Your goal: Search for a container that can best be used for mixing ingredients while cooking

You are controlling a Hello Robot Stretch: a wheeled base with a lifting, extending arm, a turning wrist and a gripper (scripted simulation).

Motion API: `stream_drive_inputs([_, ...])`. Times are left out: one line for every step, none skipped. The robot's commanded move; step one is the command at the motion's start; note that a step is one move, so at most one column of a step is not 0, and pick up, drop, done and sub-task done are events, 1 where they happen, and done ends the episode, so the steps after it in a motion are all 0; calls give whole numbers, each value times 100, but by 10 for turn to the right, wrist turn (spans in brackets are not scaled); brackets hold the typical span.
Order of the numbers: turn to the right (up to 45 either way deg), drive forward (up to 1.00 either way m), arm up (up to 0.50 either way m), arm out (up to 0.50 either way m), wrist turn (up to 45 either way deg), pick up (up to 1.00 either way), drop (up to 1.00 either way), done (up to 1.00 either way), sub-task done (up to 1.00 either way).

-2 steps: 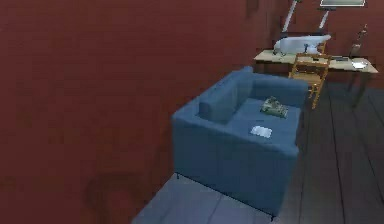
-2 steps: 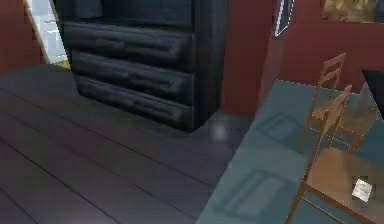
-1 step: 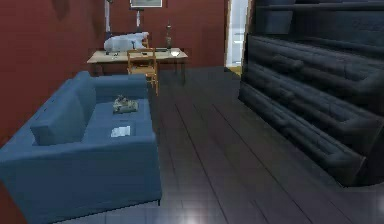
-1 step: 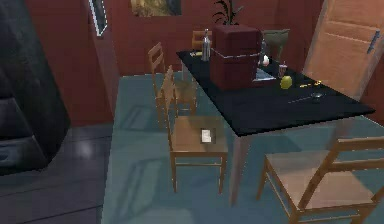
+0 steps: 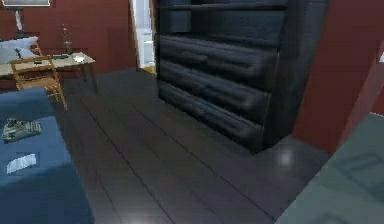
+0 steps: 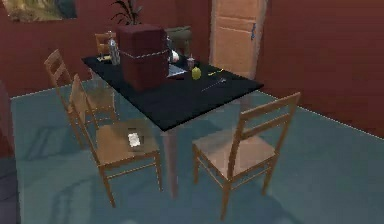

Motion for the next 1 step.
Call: stream_drive_inputs([0, 100, 0, 0, 0, 0, 0, 0, 0])
